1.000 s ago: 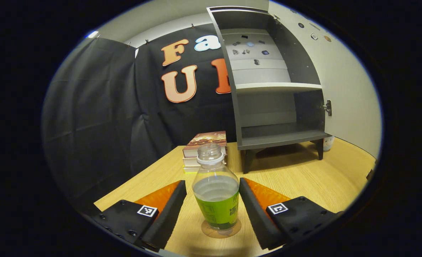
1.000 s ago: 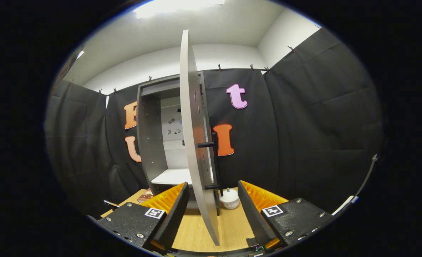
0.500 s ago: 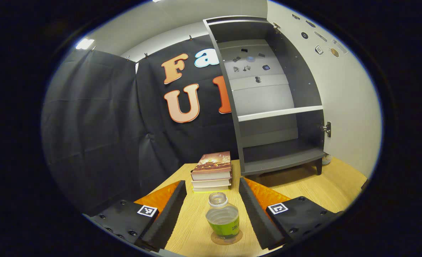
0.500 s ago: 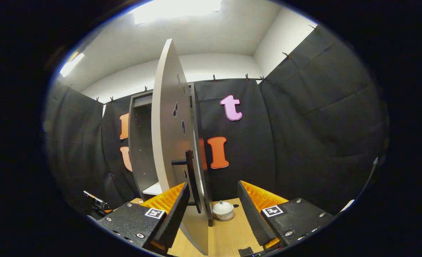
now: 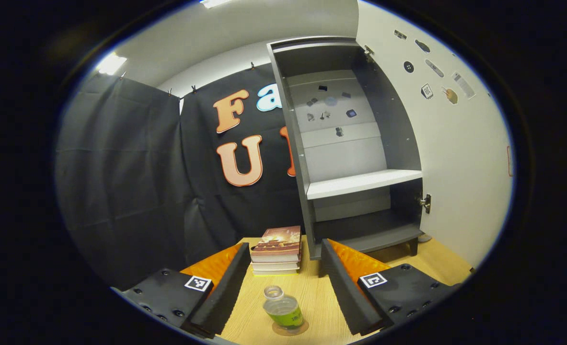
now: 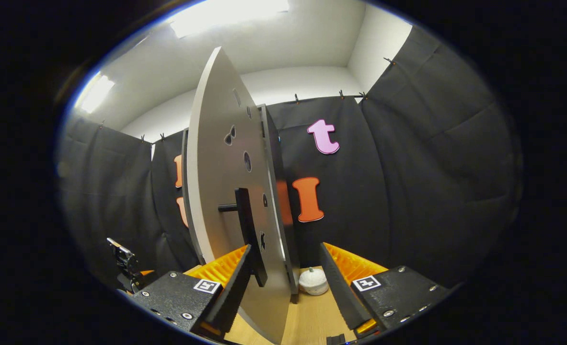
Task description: Open the cabinet door with the right hand, grasp the bottle in the cabinet with the left hand and place it on the coaster, then close the cabinet door with the right hand.
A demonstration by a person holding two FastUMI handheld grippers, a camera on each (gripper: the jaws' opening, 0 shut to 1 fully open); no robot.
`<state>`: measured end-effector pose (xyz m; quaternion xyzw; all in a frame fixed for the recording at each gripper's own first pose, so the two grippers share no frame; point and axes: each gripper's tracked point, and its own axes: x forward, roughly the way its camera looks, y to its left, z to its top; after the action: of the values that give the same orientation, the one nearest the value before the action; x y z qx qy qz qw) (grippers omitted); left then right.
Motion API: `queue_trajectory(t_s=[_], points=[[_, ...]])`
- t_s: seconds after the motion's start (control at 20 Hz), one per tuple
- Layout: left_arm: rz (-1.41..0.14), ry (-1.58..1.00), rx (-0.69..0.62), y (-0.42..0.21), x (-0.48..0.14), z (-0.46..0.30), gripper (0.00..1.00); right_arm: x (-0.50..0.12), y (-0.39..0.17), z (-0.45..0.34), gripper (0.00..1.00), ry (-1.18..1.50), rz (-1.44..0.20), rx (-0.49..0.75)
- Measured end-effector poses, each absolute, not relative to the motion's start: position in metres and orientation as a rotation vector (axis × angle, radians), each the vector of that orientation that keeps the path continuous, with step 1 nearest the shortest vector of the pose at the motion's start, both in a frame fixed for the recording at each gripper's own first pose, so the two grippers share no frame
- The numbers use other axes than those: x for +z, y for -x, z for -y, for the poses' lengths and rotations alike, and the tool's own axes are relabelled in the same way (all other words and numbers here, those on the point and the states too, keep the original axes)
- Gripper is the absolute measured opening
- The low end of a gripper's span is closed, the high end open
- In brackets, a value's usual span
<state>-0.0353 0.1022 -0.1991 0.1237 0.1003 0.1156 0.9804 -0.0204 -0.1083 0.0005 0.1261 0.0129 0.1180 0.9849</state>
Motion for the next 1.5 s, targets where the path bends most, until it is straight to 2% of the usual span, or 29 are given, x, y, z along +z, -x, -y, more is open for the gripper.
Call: queue_trajectory(t_s=[0.25, 0.3, 0.35, 0.4, 0.45, 0.5, 0.55, 0.9, 0.95, 1.3, 1.5], points=[[-0.197, -0.265, 0.201, 0.026, -0.183, -0.08, 0.96, -0.017, 0.017, 0.099, 0.85, -0.247, -0.06, 0.299], [-0.205, -0.273, 0.198, 0.026, -0.182, -0.078, 0.94, -0.016, 0.017, 0.1, 0.86, -0.251, -0.062, 0.308], [-0.207, -0.282, 0.193, 0.025, -0.179, -0.074, 1.0, -0.017, 0.019, 0.099, 0.85, -0.27, -0.059, 0.314], [-0.205, -0.295, 0.188, 0.025, -0.175, -0.071, 0.96, -0.016, 0.019, 0.097, 0.85, -0.285, -0.047, 0.323], [-0.201, -0.31, 0.182, 0.025, -0.171, -0.066, 0.96, -0.016, 0.019, 0.094, 0.92, -0.295, -0.041, 0.335], [-0.201, -0.317, 0.175, 0.023, -0.168, -0.062, 0.99, -0.017, 0.019, 0.091, 0.92, -0.313, -0.034, 0.347], [-0.21, -0.317, 0.167, 0.022, -0.168, -0.057, 0.97, -0.018, 0.021, 0.088, 0.83, -0.332, -0.027, 0.361], [-0.232, -0.312, 0.197, 0.02, -0.156, -0.046, 0.99, -0.021, 0.028, 0.06, 0.83, -0.363, -0.021, 0.504], [-0.237, -0.314, 0.204, 0.021, -0.155, -0.047, 0.96, -0.021, 0.027, 0.054, 0.83, -0.363, -0.027, 0.53], [-0.24, -0.264, 0.257, 0.021, -0.145, -0.072, 0.96, -0.015, 0.024, 0.008, 0.83, -0.385, -0.067, 0.654], [-0.249, -0.234, 0.2, 0.003, -0.15, -0.089, 0.97, -0.009, 0.02, -0.019, 0.83, -0.399, -0.07, 0.665]])
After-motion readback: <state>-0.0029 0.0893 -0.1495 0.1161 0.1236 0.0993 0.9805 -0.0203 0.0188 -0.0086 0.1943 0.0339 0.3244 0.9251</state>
